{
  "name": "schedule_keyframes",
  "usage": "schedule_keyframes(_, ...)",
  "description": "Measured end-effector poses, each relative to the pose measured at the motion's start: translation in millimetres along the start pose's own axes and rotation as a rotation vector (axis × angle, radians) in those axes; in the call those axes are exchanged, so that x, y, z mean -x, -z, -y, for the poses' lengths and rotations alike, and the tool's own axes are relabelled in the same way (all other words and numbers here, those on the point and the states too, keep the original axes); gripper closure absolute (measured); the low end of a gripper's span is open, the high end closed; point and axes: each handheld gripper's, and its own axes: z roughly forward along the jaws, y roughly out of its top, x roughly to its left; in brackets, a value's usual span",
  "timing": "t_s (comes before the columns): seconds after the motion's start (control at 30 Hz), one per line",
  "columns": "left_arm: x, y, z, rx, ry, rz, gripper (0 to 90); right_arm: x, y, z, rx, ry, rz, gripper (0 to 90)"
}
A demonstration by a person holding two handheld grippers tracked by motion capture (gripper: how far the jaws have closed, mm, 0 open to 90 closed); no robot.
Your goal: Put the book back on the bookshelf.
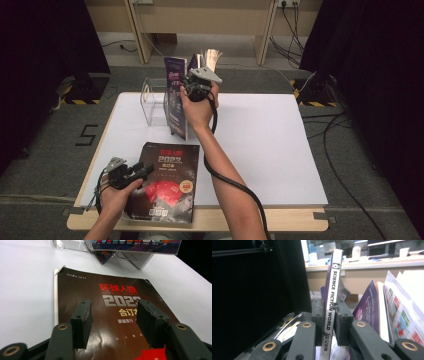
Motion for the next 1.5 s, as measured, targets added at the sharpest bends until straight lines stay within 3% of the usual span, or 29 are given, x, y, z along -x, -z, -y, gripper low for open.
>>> schedule_keyframes(0.1,-0.6,0.3,-0.5,0.0,0.001,-0.004,46.1,6.3,10.3,0.0,-0.045,-0.012,-0.023,76.8)
schedule_keyframes(0.37,0.2,-0.6,-0.1,0.002,0.005,-0.003,46.1,21.3,17.8,-5.6,-0.122,-0.056,-0.04,74.6)
schedule_keyframes(0.5,0.1,-0.7,-0.1,0.001,0.005,-0.003,46.1,23.9,17.7,-9.7,-0.142,-0.066,-0.057,72.5)
schedule_keyframes(0.57,-0.3,-0.1,-0.4,0.002,0.005,-0.006,46.1,25.7,18.2,-14.3,-0.149,-0.093,-0.081,71.1)
schedule_keyframes(0.83,-1.2,0.3,-0.9,0.005,0.009,-0.007,46.1,25.0,16.9,-21.3,-0.203,-0.092,-0.074,71.6)
schedule_keyframes(0.97,-0.6,0.2,-0.6,0.003,0.012,-0.004,46.3,24.0,17.7,-20.1,-0.245,-0.089,-0.069,78.7)
schedule_keyframes(1.07,-0.7,0.3,-0.7,0.003,0.012,-0.004,46.3,21.3,17.3,-19.6,-0.254,-0.054,-0.051,79.6)
schedule_keyframes(1.23,-1.1,0.5,-0.8,0.004,0.013,-0.006,46.3,19.5,14.7,-23.9,-0.299,-0.043,-0.077,79.7)
schedule_keyframes(1.37,-0.5,0.1,-0.6,0.002,0.011,-0.005,46.3,19.5,9.5,-23.5,-0.378,-0.042,-0.103,78.4)
schedule_keyframes(1.5,-0.6,-0.2,-0.6,0.001,0.011,-0.004,46.3,21.1,8.0,-21.1,-0.379,-0.039,-0.091,79.0)
